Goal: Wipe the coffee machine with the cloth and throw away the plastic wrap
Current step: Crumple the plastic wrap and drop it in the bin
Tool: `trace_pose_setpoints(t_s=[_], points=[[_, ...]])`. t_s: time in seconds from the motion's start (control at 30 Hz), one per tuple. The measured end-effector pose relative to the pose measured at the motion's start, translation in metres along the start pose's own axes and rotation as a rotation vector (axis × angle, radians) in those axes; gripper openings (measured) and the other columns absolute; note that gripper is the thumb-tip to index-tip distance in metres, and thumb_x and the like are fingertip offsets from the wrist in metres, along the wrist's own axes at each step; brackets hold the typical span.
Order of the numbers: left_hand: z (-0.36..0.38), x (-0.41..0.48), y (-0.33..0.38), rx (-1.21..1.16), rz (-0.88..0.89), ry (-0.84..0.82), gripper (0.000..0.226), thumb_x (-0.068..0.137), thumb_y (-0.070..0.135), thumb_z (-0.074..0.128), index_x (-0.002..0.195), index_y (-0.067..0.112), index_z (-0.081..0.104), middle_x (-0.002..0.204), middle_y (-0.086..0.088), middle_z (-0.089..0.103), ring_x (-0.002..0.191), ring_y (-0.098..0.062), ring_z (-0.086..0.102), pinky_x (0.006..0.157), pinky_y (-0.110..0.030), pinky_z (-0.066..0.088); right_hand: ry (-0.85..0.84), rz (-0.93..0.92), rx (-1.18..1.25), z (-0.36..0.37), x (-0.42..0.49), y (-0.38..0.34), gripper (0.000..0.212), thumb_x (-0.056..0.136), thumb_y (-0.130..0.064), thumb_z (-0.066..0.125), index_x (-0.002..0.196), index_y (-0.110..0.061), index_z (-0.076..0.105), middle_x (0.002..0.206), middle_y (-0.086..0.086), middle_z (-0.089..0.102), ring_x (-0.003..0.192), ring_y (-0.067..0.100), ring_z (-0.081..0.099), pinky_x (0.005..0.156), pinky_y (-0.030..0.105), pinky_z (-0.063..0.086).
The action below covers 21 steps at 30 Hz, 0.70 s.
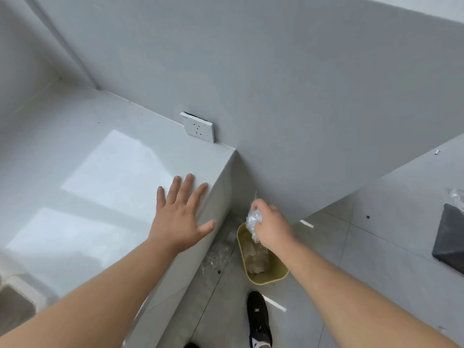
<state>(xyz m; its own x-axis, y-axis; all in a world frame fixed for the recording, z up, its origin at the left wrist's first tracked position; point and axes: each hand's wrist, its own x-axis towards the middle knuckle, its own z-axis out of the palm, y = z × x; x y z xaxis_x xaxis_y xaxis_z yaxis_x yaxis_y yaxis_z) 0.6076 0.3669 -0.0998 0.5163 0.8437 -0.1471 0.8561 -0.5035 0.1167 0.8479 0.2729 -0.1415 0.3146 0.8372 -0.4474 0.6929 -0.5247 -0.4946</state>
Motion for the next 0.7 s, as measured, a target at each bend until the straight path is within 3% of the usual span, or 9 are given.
trace_pose_setpoints(t_s=[0.1, 0.23, 0.33, 0.43, 0.6, 0.7], points=[[0.011, 0.001, 0.0, 0.001, -0.008, 0.074, 0.087, 0.085, 0.078, 0.044, 0.16, 0.037, 0.025, 0.173, -0.003, 0.016, 0.16, -0.033, 0.008, 0.125, -0.063, 0.011, -0.008, 0.0, -0.072, 0.029, 0.017, 0.024, 0.033, 0.091, -0.007, 0.06, 0.102, -0.038, 0.055, 0.121, 0.0, 0.055, 0.087, 0.027, 0.06, 0.071, 0.031, 0.052], [0.015, 0.002, -0.003, -0.011, 0.0, 0.113, 0.082, 0.087, 0.075, 0.046, 0.158, 0.037, 0.028, 0.172, -0.003, 0.02, 0.159, -0.033, 0.012, 0.124, -0.064, 0.015, -0.056, 0.039, -0.05, 0.068, 0.035, 0.051, 0.029, 0.089, -0.012, 0.066, 0.11, -0.032, 0.065, 0.131, -0.002, 0.053, 0.086, 0.022, 0.055, 0.076, 0.03, 0.05], [0.016, 0.002, -0.003, -0.008, -0.001, 0.114, 0.082, 0.087, 0.075, 0.047, 0.158, 0.037, 0.03, 0.172, -0.004, 0.021, 0.159, -0.034, 0.013, 0.124, -0.064, 0.016, -0.146, 0.073, -0.072, 0.094, 0.047, 0.066, 0.035, 0.089, -0.023, 0.069, 0.123, -0.032, 0.064, 0.145, -0.004, 0.046, 0.095, 0.025, 0.063, 0.079, 0.029, 0.048], [0.017, 0.002, -0.004, 0.008, -0.005, 0.119, 0.082, 0.088, 0.076, 0.045, 0.158, 0.036, 0.031, 0.171, -0.004, 0.022, 0.159, -0.034, 0.014, 0.123, -0.064, 0.017, -0.247, 0.105, -0.097, 0.117, 0.057, 0.08, 0.048, 0.088, -0.033, 0.069, 0.135, -0.032, 0.059, 0.156, -0.003, 0.041, 0.113, 0.032, 0.065, 0.093, 0.035, 0.054], [0.021, 0.003, -0.006, 0.006, -0.006, 0.141, 0.082, 0.089, 0.077, 0.044, 0.158, 0.036, 0.031, 0.172, -0.004, 0.023, 0.159, -0.033, 0.015, 0.124, -0.063, 0.017, -0.35, 0.166, -0.047, 0.145, 0.072, 0.104, 0.05, 0.089, -0.038, 0.067, 0.137, -0.036, 0.056, 0.16, 0.001, 0.04, 0.123, 0.033, 0.061, 0.095, 0.033, 0.049], [0.024, 0.003, -0.008, -0.001, -0.005, 0.163, 0.08, 0.09, 0.078, 0.041, 0.158, 0.037, 0.031, 0.172, -0.003, 0.022, 0.159, -0.031, 0.014, 0.125, -0.062, 0.016, -0.389, 0.199, -0.036, 0.157, 0.078, 0.117, 0.058, 0.086, -0.039, 0.064, 0.143, -0.034, 0.055, 0.16, 0.004, 0.044, 0.132, 0.034, 0.055, 0.104, 0.038, 0.049]])
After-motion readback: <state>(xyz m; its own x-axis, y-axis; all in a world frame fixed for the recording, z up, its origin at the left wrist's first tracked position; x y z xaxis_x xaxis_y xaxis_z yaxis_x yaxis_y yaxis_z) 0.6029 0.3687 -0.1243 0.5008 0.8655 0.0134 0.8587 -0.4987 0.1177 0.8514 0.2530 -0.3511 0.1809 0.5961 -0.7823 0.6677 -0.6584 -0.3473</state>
